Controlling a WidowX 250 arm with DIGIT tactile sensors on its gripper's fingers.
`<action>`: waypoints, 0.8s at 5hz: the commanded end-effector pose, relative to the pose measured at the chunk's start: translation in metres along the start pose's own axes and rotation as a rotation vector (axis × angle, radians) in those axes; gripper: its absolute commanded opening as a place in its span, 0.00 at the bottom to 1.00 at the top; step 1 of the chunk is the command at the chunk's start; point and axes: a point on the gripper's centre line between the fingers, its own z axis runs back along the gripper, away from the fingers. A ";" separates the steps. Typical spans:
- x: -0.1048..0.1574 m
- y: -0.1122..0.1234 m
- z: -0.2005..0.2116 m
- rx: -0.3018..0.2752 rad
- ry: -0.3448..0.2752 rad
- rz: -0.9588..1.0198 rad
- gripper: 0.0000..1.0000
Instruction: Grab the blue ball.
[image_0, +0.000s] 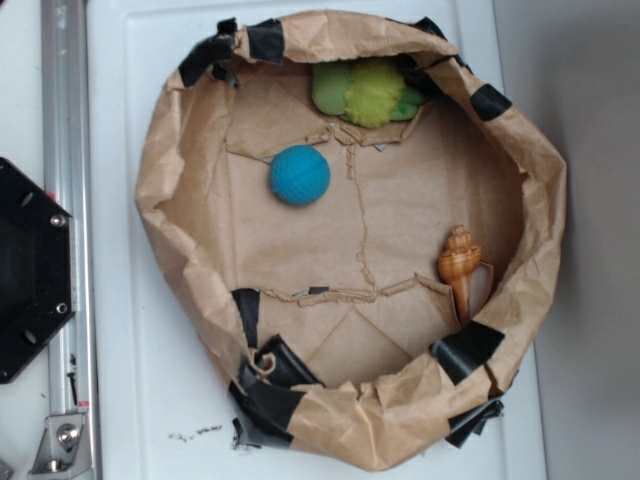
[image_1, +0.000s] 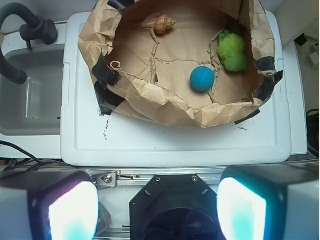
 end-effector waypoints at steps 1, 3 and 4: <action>0.000 0.000 0.000 0.000 0.000 0.000 1.00; 0.088 0.032 -0.081 -0.214 -0.188 0.457 1.00; 0.127 0.068 -0.127 -0.179 -0.214 0.555 1.00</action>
